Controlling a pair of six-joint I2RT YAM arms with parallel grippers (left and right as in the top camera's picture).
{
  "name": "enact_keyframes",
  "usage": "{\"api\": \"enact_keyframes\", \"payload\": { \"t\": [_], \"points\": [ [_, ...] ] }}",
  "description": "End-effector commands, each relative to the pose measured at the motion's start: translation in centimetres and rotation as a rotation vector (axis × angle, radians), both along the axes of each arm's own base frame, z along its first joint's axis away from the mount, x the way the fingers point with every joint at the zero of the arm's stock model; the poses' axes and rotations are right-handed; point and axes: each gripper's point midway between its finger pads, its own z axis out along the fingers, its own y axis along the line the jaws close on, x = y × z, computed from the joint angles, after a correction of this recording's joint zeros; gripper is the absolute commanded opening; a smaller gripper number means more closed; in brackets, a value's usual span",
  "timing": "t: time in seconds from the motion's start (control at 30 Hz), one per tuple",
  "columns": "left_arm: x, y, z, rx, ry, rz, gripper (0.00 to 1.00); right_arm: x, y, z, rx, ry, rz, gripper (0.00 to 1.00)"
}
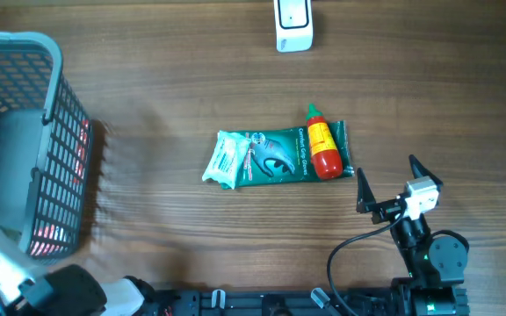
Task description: Scan the item barcode
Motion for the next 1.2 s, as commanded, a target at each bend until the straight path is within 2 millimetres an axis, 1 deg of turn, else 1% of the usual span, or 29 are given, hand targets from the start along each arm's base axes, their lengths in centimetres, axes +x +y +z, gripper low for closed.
{"api": "enact_keyframes", "payload": {
  "t": [0.0,0.07,0.13,0.2,0.27,0.33,0.4,0.5,0.57,0.67,0.77,1.03,1.1,1.13,1.17],
  "points": [
    [-3.2,-0.2,-4.7,-0.133,-0.129,0.544,1.00,-0.1,0.4,0.2,-0.013,-0.013,0.020,1.00],
    [-3.6,-1.1,-7.6,-0.221,-0.204,0.811,1.00,-0.1,0.4,0.2,-0.013,-0.013,0.020,1.00],
    [-3.8,-0.9,-9.1,-0.222,-0.229,0.920,1.00,-0.1,0.4,0.2,-0.013,-0.013,0.020,1.00],
    [-3.5,-0.3,-10.4,-0.199,-0.257,0.971,1.00,-0.1,0.4,0.2,-0.013,-0.013,0.020,1.00],
    [-3.3,0.7,-11.5,-0.161,-0.278,0.968,1.00,-0.1,0.4,0.2,-0.013,-0.013,0.020,1.00],
    [-3.3,1.6,-12.1,-0.122,-0.287,0.965,1.00,-0.1,0.4,0.2,-0.013,-0.013,0.020,1.00],
    [-3.0,2.7,-12.3,-0.088,-0.298,0.943,1.00,-0.1,0.4,0.2,-0.013,-0.013,0.020,1.00],
    [-1.7,4.7,-12.2,-0.052,-0.329,0.813,1.00,-0.1,0.4,0.2,-0.012,-0.012,0.020,1.00],
    [-1.1,5.4,-11.9,-0.036,-0.350,0.765,1.00,-0.1,0.4,0.2,-0.013,-0.013,0.020,1.00],
    [-0.5,6.1,-10.6,-0.024,-0.359,0.681,1.00,-0.1,0.4,0.2,-0.013,-0.013,0.020,1.00],
    [0.2,7.0,-8.3,0.005,-0.361,0.575,0.99,-0.1,0.4,0.2,-0.013,-0.013,0.020,1.00],
    [0.1,6.0,-1.7,0.024,-0.348,0.475,0.99,-0.1,0.4,0.2,-0.013,-0.013,0.020,1.00],
    [0.7,6.3,-0.2,0.059,-0.341,0.380,0.99,-0.1,0.4,0.2,-0.013,-0.013,0.020,1.00],
    [1.6,6.7,0.6,0.094,-0.310,0.241,0.99,-0.1,0.4,0.2,-0.013,-0.013,0.020,1.00],
    [3.1,7.5,1.3,0.148,-0.252,0.012,0.99,-0.1,0.4,0.2,-0.013,-0.013,0.020,1.00]
  ]
}}
